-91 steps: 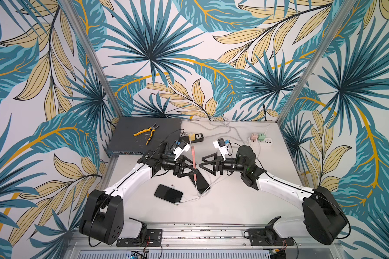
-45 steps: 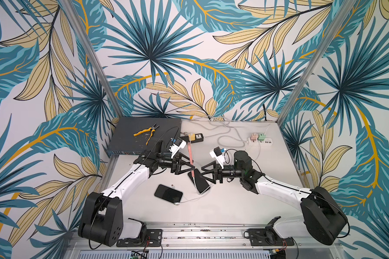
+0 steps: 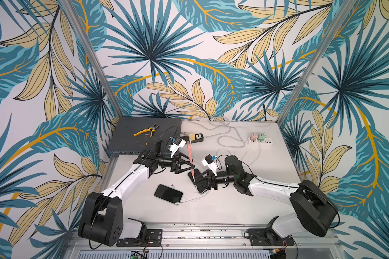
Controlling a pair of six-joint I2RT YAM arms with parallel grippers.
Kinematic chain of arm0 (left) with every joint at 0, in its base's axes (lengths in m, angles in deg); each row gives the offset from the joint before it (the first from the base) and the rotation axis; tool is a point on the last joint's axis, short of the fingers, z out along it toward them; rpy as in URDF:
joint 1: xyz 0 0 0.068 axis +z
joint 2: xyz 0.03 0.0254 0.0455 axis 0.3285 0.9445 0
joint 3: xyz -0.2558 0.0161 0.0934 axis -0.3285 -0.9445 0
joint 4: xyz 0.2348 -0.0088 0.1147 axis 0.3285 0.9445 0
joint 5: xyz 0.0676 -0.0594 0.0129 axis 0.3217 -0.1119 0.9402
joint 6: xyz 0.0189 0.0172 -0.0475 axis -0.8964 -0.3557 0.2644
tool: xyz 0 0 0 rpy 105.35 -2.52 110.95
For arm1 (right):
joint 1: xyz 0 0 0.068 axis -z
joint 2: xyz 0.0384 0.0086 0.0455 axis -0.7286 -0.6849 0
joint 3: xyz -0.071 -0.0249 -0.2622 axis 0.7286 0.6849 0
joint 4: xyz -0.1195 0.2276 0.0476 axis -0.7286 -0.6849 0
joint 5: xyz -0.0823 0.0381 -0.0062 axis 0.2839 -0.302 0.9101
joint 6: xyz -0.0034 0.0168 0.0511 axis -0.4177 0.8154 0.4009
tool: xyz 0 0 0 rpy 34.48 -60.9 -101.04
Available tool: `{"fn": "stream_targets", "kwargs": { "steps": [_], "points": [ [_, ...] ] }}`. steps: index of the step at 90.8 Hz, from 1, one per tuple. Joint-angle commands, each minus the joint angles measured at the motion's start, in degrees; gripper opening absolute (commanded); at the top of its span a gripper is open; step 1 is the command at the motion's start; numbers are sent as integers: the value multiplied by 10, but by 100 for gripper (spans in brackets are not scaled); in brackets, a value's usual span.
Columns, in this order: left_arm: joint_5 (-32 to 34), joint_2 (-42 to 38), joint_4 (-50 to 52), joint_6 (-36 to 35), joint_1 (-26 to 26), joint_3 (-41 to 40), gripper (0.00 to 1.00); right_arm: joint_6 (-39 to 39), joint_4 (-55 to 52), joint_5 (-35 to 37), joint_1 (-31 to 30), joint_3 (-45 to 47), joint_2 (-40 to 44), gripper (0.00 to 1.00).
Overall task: Unplug the charging cable from the phone
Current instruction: Remove the charging cable from the phone.
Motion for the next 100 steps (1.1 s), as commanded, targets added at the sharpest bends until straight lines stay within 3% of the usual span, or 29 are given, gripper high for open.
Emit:
{"fn": "stream_targets", "kwargs": {
  "steps": [1,62,100],
  "points": [
    [-12,-17,-28,-2,4,-4,42,-5,17,2,-8,9,-10,45],
    [-11,-17,-28,-4,4,-5,42,-2,25,2,-12,6,-16,10],
    [-12,-17,-27,-6,7,-4,41,-12,8,-3,-14,5,-17,2]
  ]
}}
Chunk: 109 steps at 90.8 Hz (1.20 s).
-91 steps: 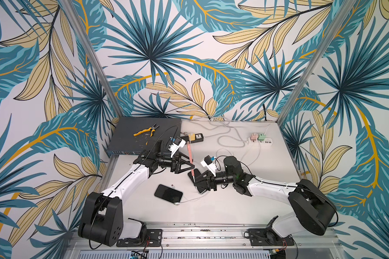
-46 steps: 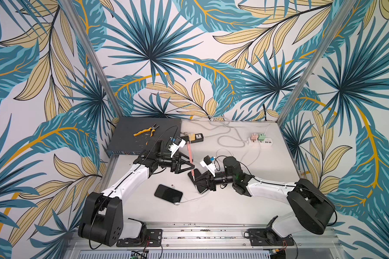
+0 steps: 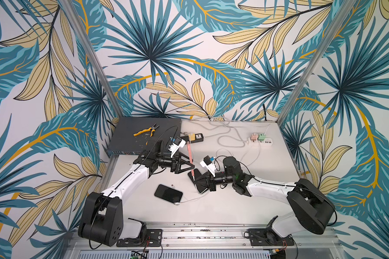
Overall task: Unplug the charging cable from the phone
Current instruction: Remove the charging cable from the phone.
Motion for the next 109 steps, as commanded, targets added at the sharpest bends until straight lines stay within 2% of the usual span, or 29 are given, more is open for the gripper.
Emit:
{"fn": "stream_targets", "kwargs": {
  "steps": [1,83,98,109],
  "points": [
    [-13,-18,-26,-5,7,-2,41,-12,-9,-6,-5,5,-7,2],
    [-20,-24,-42,15,22,-1,41,-15,-21,-8,-6,17,-7,1],
    [-21,-24,-40,12,22,-2,41,-18,-56,32,-3,15,7,1],
    [-22,-23,-38,10,22,-2,41,-7,-97,110,9,13,31,1]
  ]
}}
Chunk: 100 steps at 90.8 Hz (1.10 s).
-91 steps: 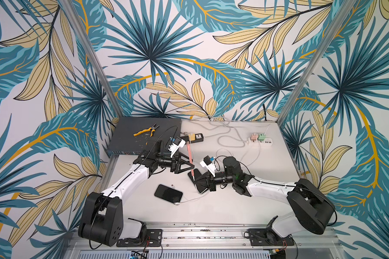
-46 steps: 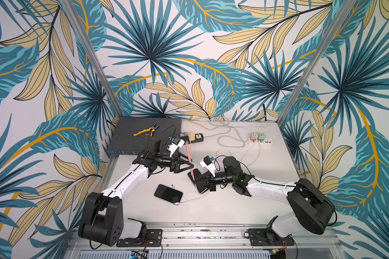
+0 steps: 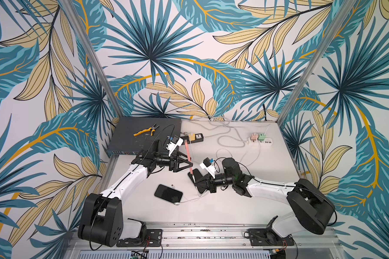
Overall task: Unplug the charging cable from the phone
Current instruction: Remove the charging cable from the phone.
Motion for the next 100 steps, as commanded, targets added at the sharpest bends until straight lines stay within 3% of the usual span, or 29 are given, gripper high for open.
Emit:
{"fn": "stream_targets", "kwargs": {
  "steps": [1,28,58,83,100],
  "points": [
    [-19,-18,-25,-6,4,-2,41,4,-54,87,13,7,30,1],
    [-21,-16,-24,-9,4,-5,41,32,-209,287,72,-10,100,1],
    [-28,-17,-24,-11,4,-7,41,75,-358,490,85,-69,61,3],
    [-39,-16,-23,-13,4,-11,41,79,-339,485,88,-101,15,8],
    [-44,-16,-22,-15,4,-13,42,70,-321,456,92,-115,6,21]
  ]
}}
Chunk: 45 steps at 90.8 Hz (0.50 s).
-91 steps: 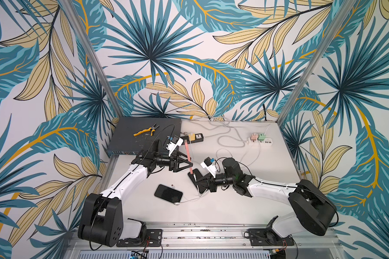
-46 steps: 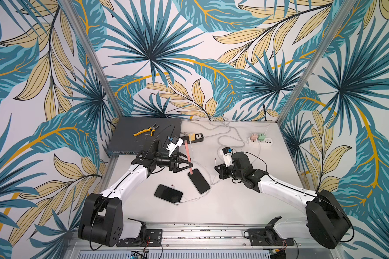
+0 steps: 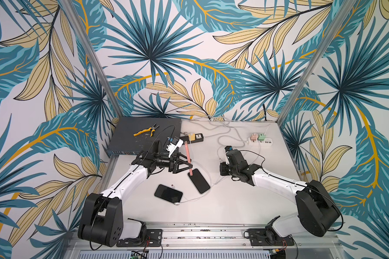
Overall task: Unplug the charging cable from the phone
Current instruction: Remove the charging cable from the phone.
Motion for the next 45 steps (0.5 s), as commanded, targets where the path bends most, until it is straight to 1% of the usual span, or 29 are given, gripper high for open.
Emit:
{"fn": "stream_targets", "kwargs": {
  "steps": [1,7,18,23,24,26,27,33,45],
  "points": [
    [-26,-16,-21,-12,3,-2,42,-5,11,-14,5,-17,-8,23],
    [-27,-15,-20,-12,3,-2,42,-9,13,-25,5,-23,-8,31],
    [-29,-16,-17,-15,3,-3,42,-16,25,-51,7,-27,-2,39],
    [-30,-15,-15,-17,3,-3,42,-22,35,-71,7,-27,4,44],
    [-30,-15,-14,-18,3,-2,42,-23,37,-76,8,-27,5,44],
    [-29,-15,-13,-20,3,-2,42,-25,41,-86,8,-27,9,48],
    [-29,-15,-11,-21,3,-2,42,-27,44,-91,8,-27,10,48],
    [-29,-15,-6,-26,3,-2,42,-39,62,-129,9,-23,20,56],
    [-30,-15,-3,-32,3,-2,42,-59,105,-217,10,-14,39,62]
  ]
}}
